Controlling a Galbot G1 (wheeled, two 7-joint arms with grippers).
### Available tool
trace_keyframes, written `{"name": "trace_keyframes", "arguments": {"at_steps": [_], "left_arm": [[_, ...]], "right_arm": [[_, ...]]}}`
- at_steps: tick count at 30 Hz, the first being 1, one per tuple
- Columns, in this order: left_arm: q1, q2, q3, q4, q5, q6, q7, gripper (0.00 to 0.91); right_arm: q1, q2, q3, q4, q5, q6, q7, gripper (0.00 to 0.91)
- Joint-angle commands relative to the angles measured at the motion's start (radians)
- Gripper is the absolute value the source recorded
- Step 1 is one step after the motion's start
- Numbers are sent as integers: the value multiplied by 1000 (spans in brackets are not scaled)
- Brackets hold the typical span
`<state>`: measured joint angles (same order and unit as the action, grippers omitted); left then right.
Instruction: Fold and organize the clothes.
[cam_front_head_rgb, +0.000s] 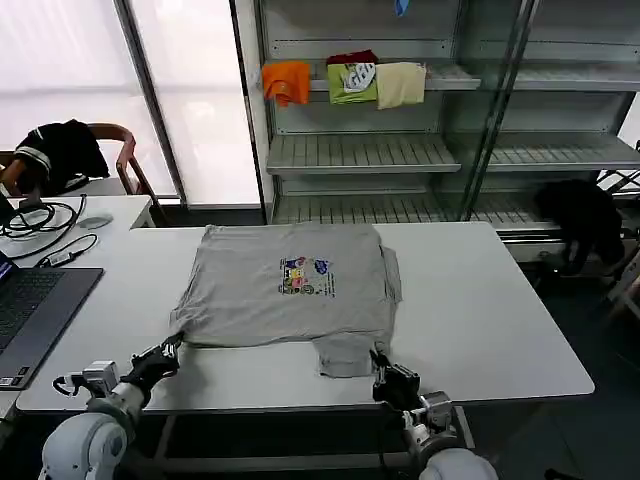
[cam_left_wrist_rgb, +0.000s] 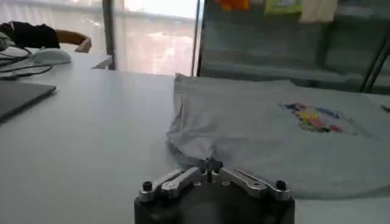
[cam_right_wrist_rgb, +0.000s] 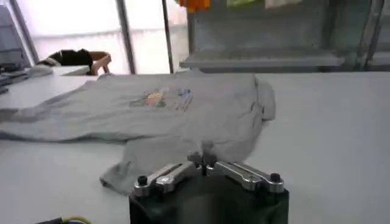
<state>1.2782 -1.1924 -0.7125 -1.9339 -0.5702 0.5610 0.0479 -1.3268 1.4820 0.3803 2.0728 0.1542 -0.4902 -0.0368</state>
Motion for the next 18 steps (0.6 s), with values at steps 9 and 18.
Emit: {"name": "trace_keyframes", "arguments": {"at_steps": [9, 18], "left_arm": [[-242, -16, 28, 156, -92, -9, 9, 0], [-382, -30, 43, 329, -33, -32, -14, 0]], "right_arm": [[474, 125, 20, -374, 75, 4, 38, 0], [660, 176, 18, -629, 1, 18, 29, 0]]}}
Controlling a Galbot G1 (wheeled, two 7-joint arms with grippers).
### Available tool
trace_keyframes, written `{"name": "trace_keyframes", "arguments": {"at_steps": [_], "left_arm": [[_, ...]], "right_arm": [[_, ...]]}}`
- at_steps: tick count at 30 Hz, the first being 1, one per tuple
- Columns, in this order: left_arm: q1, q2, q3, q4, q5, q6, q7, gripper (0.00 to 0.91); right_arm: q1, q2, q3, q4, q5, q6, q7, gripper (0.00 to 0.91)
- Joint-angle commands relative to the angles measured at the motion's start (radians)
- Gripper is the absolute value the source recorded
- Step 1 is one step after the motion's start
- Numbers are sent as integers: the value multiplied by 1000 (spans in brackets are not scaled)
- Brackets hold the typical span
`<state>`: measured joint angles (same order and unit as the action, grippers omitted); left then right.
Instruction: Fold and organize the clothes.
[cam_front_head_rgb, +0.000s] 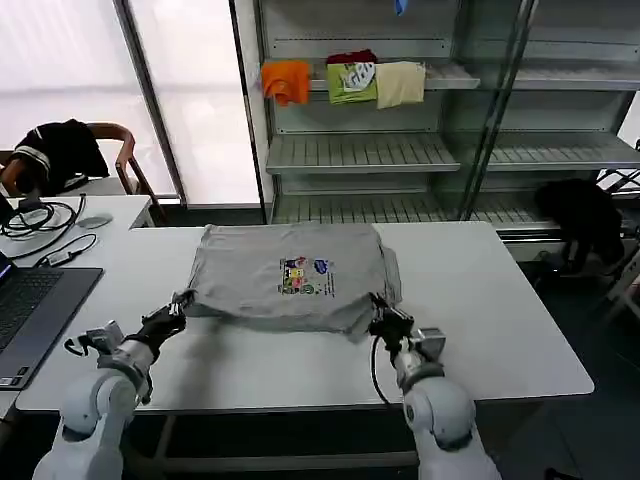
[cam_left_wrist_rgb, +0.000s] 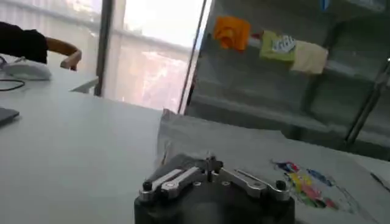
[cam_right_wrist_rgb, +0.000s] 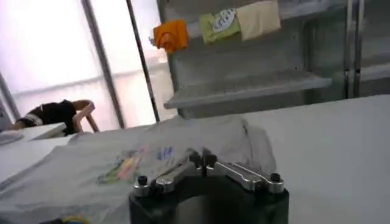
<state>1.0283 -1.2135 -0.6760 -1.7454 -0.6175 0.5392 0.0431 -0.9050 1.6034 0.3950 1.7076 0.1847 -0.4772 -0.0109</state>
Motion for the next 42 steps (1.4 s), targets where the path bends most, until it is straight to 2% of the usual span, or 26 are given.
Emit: {"name": "trace_keyframes", "arguments": {"at_steps": [1, 10, 18, 27, 28, 29, 37, 41, 42], "left_arm": [[-139, -7, 7, 154, 16, -14, -9, 0], [-175, -5, 29, 238, 99, -37, 0, 0], [-172, -9, 47, 254, 167, -41, 30, 10], [-193, -5, 73, 258, 240, -34, 45, 20], [-196, -3, 76, 258, 244, -33, 46, 766], [-199, -2, 78, 258, 248, -32, 48, 907], [-208, 3, 82, 243, 278, -31, 43, 907], [-200, 8, 74, 205, 274, -32, 36, 907], [-197, 11, 72, 194, 273, -31, 33, 907]], "right_arm": [[249, 55, 3, -280, -34, 8, 3, 0], [323, 55, 16, -369, -49, 36, -1, 0], [371, 55, 5, -377, -58, 13, -6, 0], [391, 55, 3, -407, -116, 7, -19, 0], [388, 55, 4, -405, -127, 5, -27, 907], [385, 55, 2, -404, -138, 12, -26, 907], [366, 55, 6, -379, -130, 101, 5, 907], [347, 55, 6, -328, -97, 99, 22, 907], [331, 47, 6, -303, -95, 77, 22, 907]]}}
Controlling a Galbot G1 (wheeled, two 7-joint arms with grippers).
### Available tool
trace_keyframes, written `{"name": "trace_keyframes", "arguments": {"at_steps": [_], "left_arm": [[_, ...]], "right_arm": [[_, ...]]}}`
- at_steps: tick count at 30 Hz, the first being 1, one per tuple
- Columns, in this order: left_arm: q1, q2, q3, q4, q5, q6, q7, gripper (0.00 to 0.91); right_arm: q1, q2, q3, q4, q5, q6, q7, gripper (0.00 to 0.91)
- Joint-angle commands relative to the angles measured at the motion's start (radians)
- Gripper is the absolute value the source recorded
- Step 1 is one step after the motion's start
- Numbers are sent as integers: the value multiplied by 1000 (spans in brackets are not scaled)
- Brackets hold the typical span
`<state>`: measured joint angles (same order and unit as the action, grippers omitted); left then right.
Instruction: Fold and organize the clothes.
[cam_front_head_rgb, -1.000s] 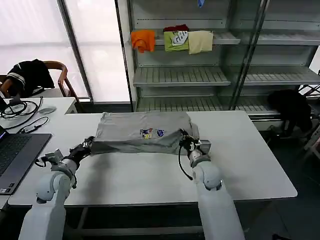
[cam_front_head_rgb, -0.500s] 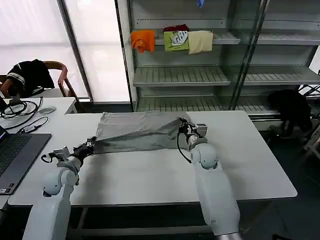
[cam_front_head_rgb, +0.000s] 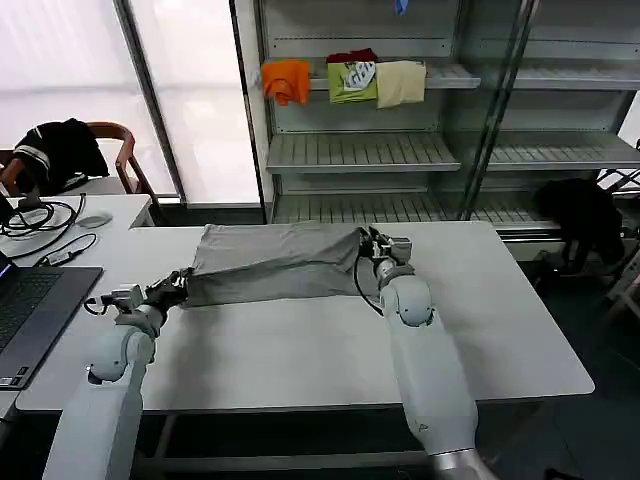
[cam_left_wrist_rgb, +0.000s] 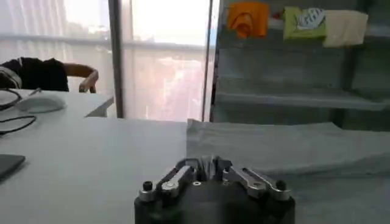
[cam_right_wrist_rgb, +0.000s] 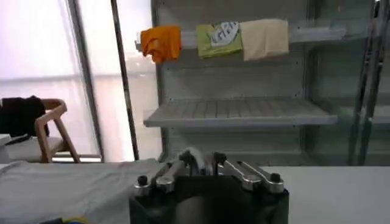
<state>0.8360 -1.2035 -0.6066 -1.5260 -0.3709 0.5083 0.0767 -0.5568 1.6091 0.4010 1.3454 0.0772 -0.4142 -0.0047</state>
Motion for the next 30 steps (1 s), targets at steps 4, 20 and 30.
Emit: {"name": "trace_keyframes", "arguments": {"at_steps": [4, 20, 30], "left_arm": [[12, 11, -3, -67, 23, 7, -9, 907], [101, 11, -6, -116, 38, 70, -25, 907], [116, 21, 8, -65, 107, 68, -6, 907]], "right_arm": [[-99, -1, 1, 141, 22, -39, 12, 907], [-331, -98, 29, 355, -2, -166, 22, 907], [-376, -100, 38, 329, 8, -165, 29, 907]]}}
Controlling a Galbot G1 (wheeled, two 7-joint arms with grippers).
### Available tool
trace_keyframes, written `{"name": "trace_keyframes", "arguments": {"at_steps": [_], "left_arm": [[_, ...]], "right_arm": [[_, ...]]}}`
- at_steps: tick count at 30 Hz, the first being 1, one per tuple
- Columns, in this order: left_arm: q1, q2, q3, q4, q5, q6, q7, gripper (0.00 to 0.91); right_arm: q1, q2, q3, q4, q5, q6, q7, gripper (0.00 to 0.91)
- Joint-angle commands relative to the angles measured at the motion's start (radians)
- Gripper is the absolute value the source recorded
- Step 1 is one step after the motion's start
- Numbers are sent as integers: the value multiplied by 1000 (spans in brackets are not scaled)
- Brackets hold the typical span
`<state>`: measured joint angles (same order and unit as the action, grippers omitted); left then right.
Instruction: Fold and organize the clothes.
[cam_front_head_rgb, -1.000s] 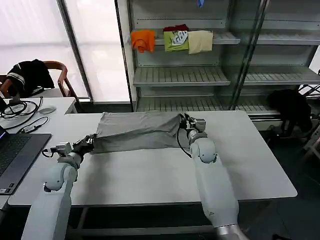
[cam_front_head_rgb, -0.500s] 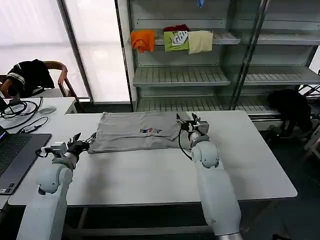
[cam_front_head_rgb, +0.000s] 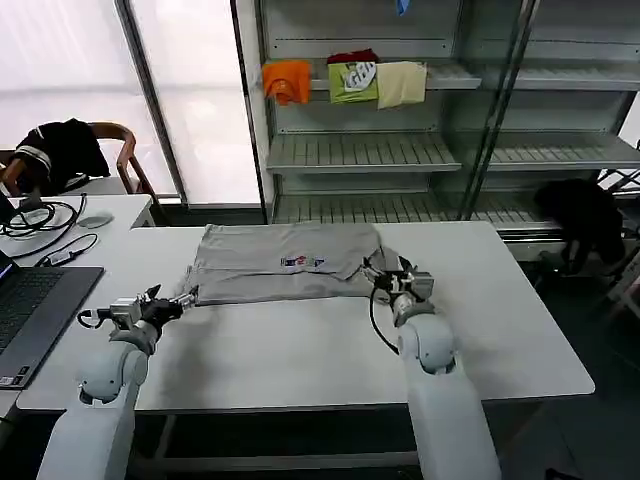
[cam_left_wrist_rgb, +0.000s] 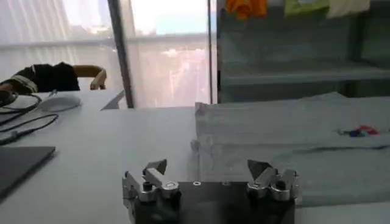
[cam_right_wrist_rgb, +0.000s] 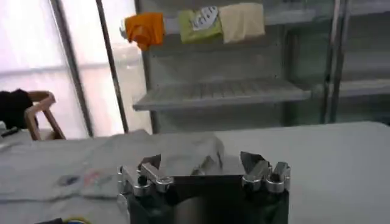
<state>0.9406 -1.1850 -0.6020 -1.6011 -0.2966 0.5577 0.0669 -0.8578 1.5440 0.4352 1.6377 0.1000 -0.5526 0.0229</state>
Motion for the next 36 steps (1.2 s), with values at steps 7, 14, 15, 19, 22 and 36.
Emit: {"name": "trace_keyframes", "arguments": {"at_steps": [7, 14, 15, 19, 22, 36], "left_arm": [[7, -8, -1, 32, 31, 16, 11, 907], [-3, -20, 3, 59, 35, 12, 19, 867], [-5, -22, 3, 64, 37, 12, 19, 725], [-10, -22, 3, 76, 45, 12, 19, 20], [-12, -19, 1, 86, 43, 13, 28, 10], [-2, -13, 0, 88, 21, -22, 39, 0]], "right_arm": [[-72, -15, -13, -13, -18, -26, -5, 584], [-58, 1, -9, -38, -31, -25, -5, 0], [-58, 1, -10, -34, -30, -25, -5, 0], [-60, 1, -9, -16, -30, -25, -6, 0], [-62, -2, -11, -5, -29, -25, -8, 0], [-89, -6, -11, 39, -3, -26, -22, 0]]}}
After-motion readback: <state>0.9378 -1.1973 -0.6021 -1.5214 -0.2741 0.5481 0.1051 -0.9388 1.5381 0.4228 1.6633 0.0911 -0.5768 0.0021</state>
